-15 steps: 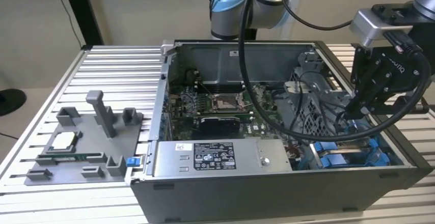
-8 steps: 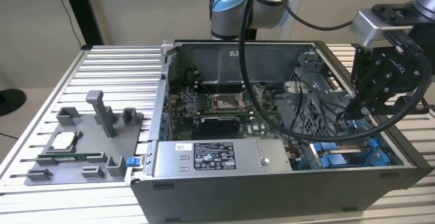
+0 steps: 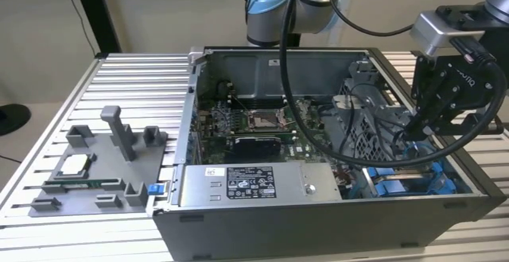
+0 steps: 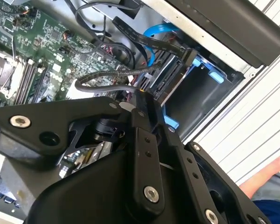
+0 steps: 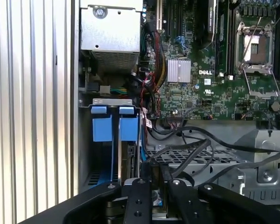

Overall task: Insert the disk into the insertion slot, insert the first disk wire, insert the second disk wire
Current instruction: 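Insert the first disk wire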

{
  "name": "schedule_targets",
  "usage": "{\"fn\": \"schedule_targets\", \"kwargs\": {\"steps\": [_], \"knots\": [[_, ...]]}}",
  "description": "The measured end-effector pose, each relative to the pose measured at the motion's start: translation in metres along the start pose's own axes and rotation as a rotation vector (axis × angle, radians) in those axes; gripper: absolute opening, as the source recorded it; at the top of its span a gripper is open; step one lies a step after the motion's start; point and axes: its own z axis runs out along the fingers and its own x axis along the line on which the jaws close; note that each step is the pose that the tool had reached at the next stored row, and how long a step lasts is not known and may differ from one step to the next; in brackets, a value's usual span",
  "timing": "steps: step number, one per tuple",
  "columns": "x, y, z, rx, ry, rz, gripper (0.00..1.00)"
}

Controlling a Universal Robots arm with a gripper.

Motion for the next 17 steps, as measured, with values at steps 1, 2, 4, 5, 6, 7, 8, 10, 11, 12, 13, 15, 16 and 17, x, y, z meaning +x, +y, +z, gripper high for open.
{"fn": "schedule_targets", "kwargs": {"steps": [1,2,4,5,6,7,8,10,11,12,13,15,16,17], "knots": [[0.0,0.0,0.0,0.0,0.0001,0.0,0.0],[0.0,0.0,0.0,0.0,0.0001,0.0,0.0],[0.0006,0.0,0.0002,0.0,-0.0002,0.0,0.0],[0.001,0.0,0.0001,0.0,0.0,0.0,0.0],[0.0016,0.0,0.0,0.0,0.0001,0.0,0.0],[0.0023,-0.0001,0.0,0.0,0.0,0.0,0.0],[0.003,-0.0001,-0.0001,0.0,0.0,0.0,0.0],[0.004,-0.0001,-0.0002,0.0,0.0001,0.0,0.0],[0.0045,-0.0001,-0.0003,0.0,0.0001,0.0,0.0],[0.005,-0.0001,-0.0003,0.0,0.0001,0.0,0.0],[0.0054,0.0,-0.0004,0.0,0.0001,0.0,0.0],[0.0067,0.0,-0.0005,0.0,0.0001,0.0,0.0],[0.0077,-0.0001,-0.0006,0.0,0.0001,0.0,0.0],[0.0087,-0.0001,-0.0007,0.0,0.0002,0.0,0.0]]}}
